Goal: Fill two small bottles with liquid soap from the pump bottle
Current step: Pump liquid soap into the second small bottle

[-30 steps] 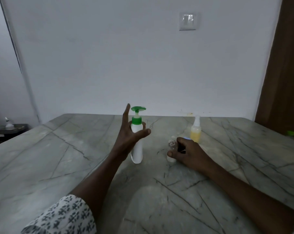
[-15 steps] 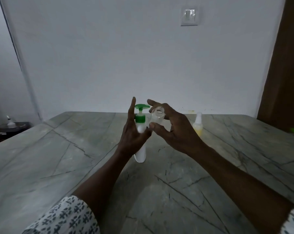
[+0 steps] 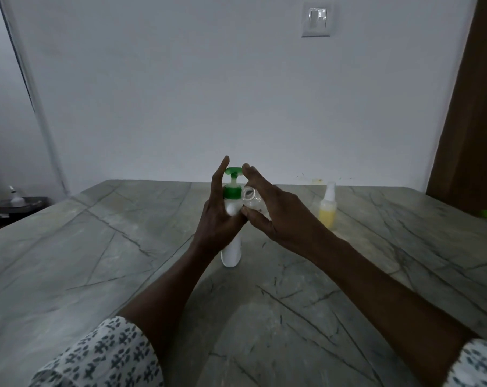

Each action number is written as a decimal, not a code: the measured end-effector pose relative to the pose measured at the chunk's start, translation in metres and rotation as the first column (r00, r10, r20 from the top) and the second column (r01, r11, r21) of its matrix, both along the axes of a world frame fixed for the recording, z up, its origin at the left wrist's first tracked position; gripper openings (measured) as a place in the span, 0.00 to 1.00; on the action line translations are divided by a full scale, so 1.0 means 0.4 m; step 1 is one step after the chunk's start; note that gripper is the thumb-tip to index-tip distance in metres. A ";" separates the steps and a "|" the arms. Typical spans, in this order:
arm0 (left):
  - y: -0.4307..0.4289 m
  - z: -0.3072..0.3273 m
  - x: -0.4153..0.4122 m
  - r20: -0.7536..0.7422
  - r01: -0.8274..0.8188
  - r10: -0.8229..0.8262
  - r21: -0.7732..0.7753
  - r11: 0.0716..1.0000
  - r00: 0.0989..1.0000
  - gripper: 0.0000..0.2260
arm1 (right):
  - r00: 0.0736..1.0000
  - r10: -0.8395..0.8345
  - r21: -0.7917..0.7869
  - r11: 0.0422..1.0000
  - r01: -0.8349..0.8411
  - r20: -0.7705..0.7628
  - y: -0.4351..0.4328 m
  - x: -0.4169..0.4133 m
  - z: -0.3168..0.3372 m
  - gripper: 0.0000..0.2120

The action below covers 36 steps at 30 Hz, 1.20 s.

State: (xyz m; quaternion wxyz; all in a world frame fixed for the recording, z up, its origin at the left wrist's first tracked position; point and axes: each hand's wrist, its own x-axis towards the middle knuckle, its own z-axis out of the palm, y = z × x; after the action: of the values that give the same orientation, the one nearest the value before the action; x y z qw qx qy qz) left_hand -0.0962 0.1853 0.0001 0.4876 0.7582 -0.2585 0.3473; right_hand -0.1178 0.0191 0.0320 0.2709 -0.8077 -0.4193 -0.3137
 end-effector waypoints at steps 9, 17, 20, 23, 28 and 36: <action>-0.005 0.003 -0.016 -0.015 -0.004 0.004 -0.008 1.000 1.000 0.41 | 0.997 0.006 0.128 0.992 0.004 -0.078 0.007 -0.001 0.001 0.30; -0.001 0.021 0.004 0.003 0.007 -0.007 0.193 0.981 1.000 0.43 | 0.942 -0.217 0.240 0.929 0.280 -0.257 -0.047 0.028 -0.010 0.25; -0.004 0.031 0.002 -0.060 -0.004 0.016 0.195 0.981 0.998 0.40 | 0.902 -0.280 0.172 0.921 0.349 -0.328 -0.059 0.031 -0.020 0.24; -0.005 0.020 0.001 -0.118 0.029 -0.009 0.162 0.986 0.993 0.38 | 0.899 -0.303 0.135 0.924 0.359 -0.317 -0.065 0.031 -0.028 0.20; -0.017 0.019 -0.004 -0.171 0.060 -0.034 0.152 0.987 0.985 0.40 | 0.923 -0.269 0.138 0.939 0.315 -0.276 -0.061 0.028 -0.028 0.19; -0.012 0.037 -0.016 -0.362 0.089 -0.109 -0.072 0.993 0.926 0.17 | 0.898 -0.239 0.196 0.925 0.326 -0.368 -0.043 0.028 -0.051 0.18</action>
State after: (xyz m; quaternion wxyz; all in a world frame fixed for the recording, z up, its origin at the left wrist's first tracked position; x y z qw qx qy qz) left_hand -0.1025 0.1806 0.0150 0.5643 0.7820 -0.1919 0.1821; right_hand -0.1067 0.0017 0.0116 0.3907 -0.8607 -0.2004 -0.2576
